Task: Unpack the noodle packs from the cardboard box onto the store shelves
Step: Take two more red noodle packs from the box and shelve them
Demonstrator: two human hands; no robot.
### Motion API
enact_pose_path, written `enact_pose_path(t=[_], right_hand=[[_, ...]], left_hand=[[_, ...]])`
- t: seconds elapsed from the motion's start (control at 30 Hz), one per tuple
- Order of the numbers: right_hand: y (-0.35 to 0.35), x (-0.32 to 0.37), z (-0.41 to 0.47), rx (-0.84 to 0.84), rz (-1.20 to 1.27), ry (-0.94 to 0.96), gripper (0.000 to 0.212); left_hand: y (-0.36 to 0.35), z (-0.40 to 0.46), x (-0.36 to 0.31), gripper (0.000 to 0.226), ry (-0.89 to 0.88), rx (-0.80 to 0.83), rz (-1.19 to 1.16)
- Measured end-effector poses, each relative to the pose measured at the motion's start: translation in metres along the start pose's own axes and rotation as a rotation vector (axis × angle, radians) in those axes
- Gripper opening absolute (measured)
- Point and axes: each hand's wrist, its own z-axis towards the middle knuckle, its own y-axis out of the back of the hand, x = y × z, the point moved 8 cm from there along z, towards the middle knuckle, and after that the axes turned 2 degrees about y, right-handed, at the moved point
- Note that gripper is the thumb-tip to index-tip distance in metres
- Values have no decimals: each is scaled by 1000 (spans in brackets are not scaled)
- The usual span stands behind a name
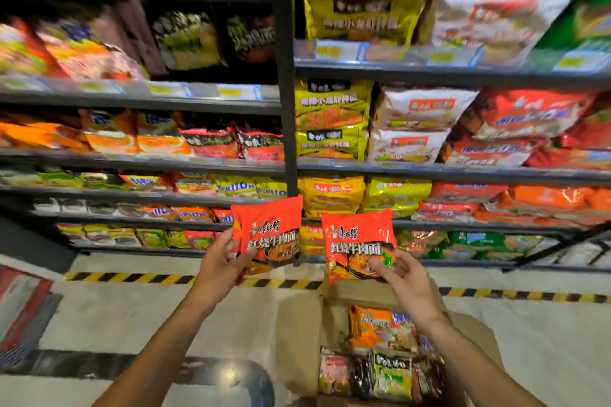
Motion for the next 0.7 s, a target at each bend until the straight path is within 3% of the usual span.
enact_pose_path(t=[0.33, 0.53, 0.7], right_hand=[[-11, 95, -53, 93, 84, 212, 72], [-50, 141, -84, 217, 174, 320, 64], [-97, 171, -124, 260, 83, 387, 70]], left_hand=[[57, -119, -85, 33, -195, -218, 35], [110, -197, -105, 35, -256, -382, 53], [163, -247, -105, 36, -290, -469, 37]])
